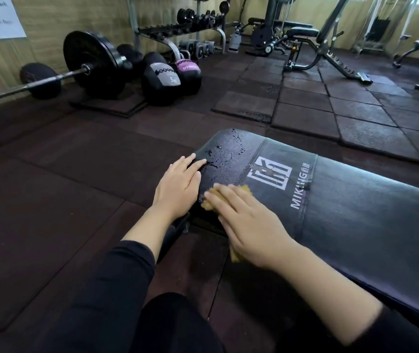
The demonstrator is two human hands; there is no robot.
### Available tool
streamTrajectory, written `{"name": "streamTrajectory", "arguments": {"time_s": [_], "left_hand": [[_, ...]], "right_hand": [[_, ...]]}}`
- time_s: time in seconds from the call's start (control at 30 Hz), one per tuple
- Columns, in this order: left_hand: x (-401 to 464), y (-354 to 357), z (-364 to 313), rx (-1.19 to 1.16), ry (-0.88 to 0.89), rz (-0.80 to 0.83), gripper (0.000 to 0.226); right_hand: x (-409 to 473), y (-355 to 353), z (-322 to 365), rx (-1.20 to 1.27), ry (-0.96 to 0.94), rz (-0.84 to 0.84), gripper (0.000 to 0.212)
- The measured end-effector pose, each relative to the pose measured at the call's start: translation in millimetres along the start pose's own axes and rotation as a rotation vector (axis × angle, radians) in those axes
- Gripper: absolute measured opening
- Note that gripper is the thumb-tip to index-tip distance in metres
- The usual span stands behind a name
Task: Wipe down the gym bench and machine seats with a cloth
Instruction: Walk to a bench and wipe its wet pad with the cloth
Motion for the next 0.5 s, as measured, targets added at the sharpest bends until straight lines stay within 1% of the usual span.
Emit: {"name": "streamTrajectory", "arguments": {"time_s": [0.07,0.17,0.27,0.33,0.4,0.5], "left_hand": [[-0.7,0.4,0.8,-0.004,-0.002,-0.01,0.041],[-2.2,1.3,0.0,0.001,-0.013,-0.024,0.041],[-5.1,-1.0,-4.5,0.01,-0.007,-0.04,0.041],[-6.9,-3.1,-7.7,0.019,0.015,-0.05,0.041],[-8.3,-5.7,-8.8,0.045,0.038,-0.054,0.042],[-8.7,-8.1,-8.3,0.042,0.045,-0.043,0.043]], "right_hand": [[-24.8,-9.3,-11.7,0.001,-0.041,0.03,0.047],[-30.8,-23.1,-49.3,0.102,0.083,0.101,0.047],[7.4,-17.6,-73.0,0.168,0.247,0.09,0.045],[39.1,-7.6,-61.9,0.153,0.28,0.082,0.046],[55.3,3.7,-37.1,0.119,0.207,0.082,0.047],[32.9,3.6,-10.7,0.079,0.039,0.058,0.055]]}}
Point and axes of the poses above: each hand's wrist, its own x-axis towards the middle knuckle, its own y-axis out of the palm, z = x × y, the point moved 2 cm from there along x, towards the middle knuckle, and after that the axes turned 3 degrees about y, right-handed, at the moved point
